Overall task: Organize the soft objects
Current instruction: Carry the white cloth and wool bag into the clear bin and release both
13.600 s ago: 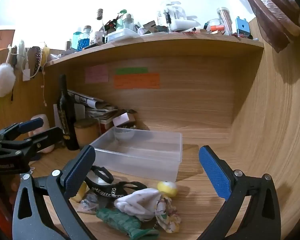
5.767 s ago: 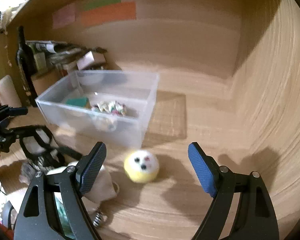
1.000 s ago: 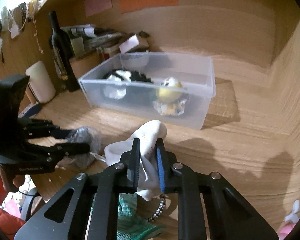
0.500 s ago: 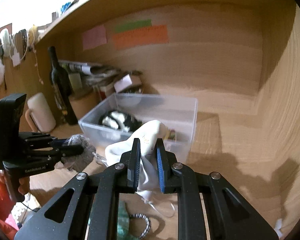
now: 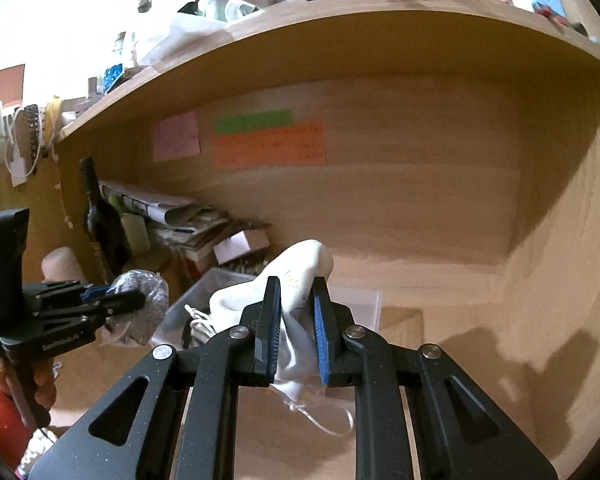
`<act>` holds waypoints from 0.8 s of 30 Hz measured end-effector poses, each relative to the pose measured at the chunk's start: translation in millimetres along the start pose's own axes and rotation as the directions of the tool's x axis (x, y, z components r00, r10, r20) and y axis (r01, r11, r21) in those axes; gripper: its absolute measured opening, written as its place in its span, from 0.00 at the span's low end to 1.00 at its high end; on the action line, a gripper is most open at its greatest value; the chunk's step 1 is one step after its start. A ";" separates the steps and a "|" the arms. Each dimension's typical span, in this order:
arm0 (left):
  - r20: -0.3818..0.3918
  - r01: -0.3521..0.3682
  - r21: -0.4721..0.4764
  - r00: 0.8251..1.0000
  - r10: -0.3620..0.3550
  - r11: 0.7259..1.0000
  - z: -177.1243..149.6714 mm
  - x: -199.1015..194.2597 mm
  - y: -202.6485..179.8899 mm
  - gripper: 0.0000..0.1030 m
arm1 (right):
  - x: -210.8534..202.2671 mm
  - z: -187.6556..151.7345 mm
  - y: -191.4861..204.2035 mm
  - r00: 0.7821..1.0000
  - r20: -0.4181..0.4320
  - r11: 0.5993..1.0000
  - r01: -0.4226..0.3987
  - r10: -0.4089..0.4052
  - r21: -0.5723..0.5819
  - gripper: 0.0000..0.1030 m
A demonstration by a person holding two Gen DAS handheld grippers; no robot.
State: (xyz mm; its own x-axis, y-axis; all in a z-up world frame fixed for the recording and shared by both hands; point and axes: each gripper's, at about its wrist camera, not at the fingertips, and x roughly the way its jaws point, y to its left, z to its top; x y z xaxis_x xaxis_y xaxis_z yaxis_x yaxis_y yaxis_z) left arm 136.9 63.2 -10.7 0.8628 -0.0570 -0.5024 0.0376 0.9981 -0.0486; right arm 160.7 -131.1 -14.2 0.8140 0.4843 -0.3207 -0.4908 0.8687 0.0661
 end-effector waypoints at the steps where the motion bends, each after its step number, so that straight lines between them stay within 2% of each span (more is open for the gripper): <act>1: -0.003 -0.009 -0.004 1.000 0.009 1.000 0.4 3.6 -0.2 0.20 | 4.4 1.7 1.3 1.000 0.001 1.000 0.001 -0.001 -0.008 0.13; 6: -0.054 -0.020 -0.015 0.998 0.019 1.000 -0.9 37.4 4.4 0.20 | 38.4 1.1 17.3 0.999 -0.048 0.998 0.004 -0.008 -0.066 0.13; 12: -0.105 -0.037 0.010 0.994 0.038 0.999 -8.9 71.6 6.3 0.20 | 84.5 -12.3 34.1 0.988 -0.154 0.993 -0.024 0.006 -0.112 0.13; 21: -0.150 -0.019 0.045 0.988 0.026 0.999 -18.3 90.0 2.4 0.20 | 124.2 -33.7 36.0 0.959 -0.281 0.992 -0.063 0.029 -0.111 0.13; 24: -0.168 -0.017 0.060 0.985 0.026 0.998 -21.0 91.7 -1.1 0.24 | 130.5 -36.8 34.4 0.950 -0.309 0.992 -0.071 0.035 -0.105 0.14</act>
State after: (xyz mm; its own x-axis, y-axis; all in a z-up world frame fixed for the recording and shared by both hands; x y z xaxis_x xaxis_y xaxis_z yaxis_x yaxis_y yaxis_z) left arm 205.4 56.5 -74.8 0.7667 -0.0336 -0.6411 0.0538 0.9985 0.0119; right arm 238.6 -41.8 -88.6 0.6604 0.4586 -0.5946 -0.5772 0.8165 -0.0112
